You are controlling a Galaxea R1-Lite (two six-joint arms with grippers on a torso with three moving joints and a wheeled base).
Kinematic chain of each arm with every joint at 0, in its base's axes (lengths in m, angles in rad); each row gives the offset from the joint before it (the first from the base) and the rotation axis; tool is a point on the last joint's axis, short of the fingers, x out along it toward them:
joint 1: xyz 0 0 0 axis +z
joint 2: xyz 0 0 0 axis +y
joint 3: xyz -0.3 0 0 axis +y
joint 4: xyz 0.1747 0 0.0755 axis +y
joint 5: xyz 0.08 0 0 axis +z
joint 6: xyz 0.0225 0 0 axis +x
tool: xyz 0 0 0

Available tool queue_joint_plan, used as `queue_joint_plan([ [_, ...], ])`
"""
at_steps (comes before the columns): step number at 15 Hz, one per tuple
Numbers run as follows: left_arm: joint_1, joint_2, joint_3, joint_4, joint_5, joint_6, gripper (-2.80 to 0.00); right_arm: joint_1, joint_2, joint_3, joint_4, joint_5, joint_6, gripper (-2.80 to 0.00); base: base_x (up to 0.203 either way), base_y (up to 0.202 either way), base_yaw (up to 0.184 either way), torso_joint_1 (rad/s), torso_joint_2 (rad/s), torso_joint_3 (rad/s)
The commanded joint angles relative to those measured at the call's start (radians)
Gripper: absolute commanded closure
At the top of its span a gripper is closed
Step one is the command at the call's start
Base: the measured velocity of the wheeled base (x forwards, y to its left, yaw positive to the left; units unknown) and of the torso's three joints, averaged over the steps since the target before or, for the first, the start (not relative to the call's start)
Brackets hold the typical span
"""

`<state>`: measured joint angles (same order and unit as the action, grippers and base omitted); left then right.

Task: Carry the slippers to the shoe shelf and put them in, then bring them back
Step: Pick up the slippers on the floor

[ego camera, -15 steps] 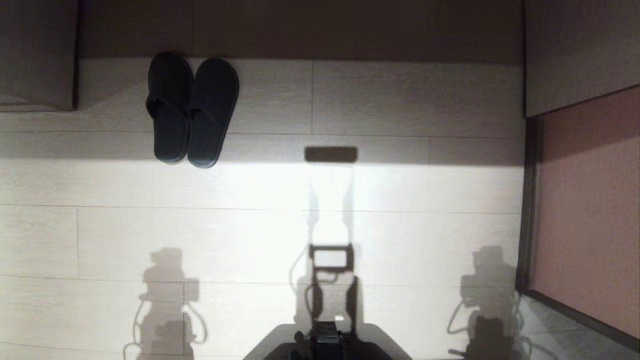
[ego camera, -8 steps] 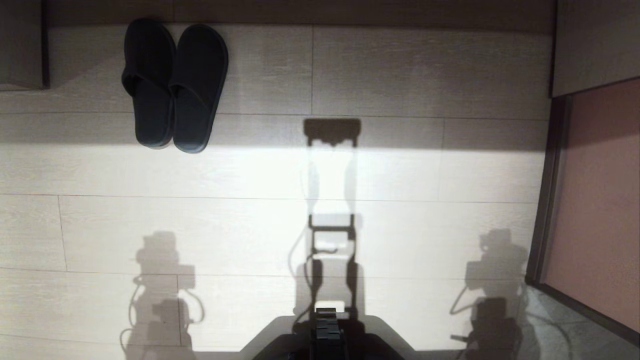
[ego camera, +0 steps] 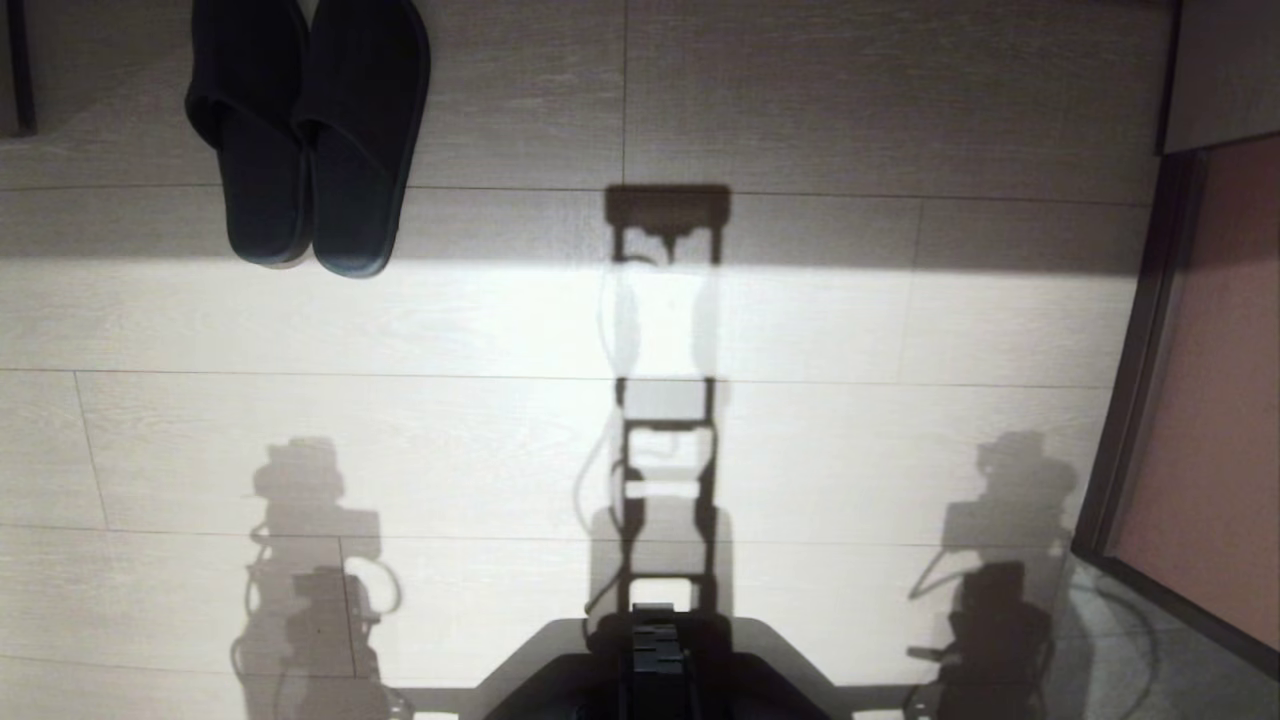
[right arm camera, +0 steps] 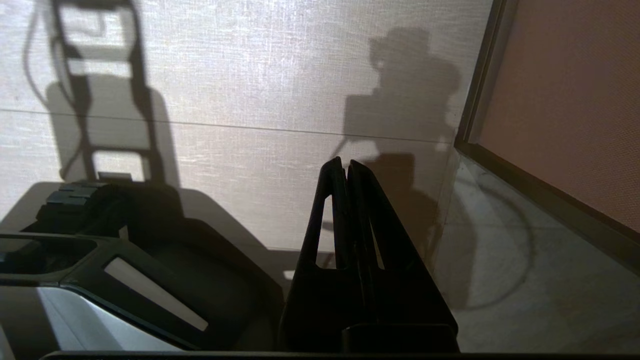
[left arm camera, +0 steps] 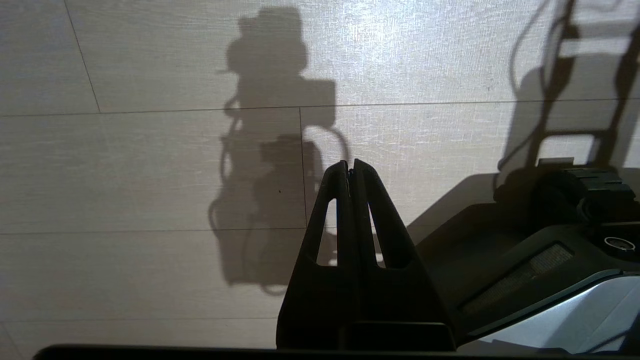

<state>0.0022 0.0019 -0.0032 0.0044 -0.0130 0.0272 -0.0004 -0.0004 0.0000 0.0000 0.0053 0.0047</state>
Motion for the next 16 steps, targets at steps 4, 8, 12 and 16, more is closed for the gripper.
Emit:
queue_joint_plan([
  [4, 0.001, 0.0, 0.003, -0.007, -0.002, -0.001, 0.0, -0.001, -0.001, 0.0, 0.0, 0.001, 0.0, 0.0, 0.0, 0.0, 0.0, 0.0, 0.0, 0.0],
  [8, 0.0, 0.0, 0.003, -0.007, -0.002, -0.001, 0.0, 0.0, -0.001, 0.0, 0.0, 0.001, 0.0, 0.0, 0.0, 0.0, 0.0, 0.0, 0.0, 0.0],
  [12, 0.001, -0.002, 0.002, -0.009, 0.007, -0.008, 0.0, 0.0, -0.001, 0.0, 0.0, 0.001, 0.0, 0.0, 0.0, 0.0, 0.0, 0.0, 0.0, 0.0],
  [16, 0.0, 0.015, -0.178, 0.049, -0.005, 0.002, 0.0, 0.0, -0.001, 0.0, 0.0, 0.001, 0.0, 0.0, 0.0, 0.0, 0.0, 0.0, 0.0, 0.0],
])
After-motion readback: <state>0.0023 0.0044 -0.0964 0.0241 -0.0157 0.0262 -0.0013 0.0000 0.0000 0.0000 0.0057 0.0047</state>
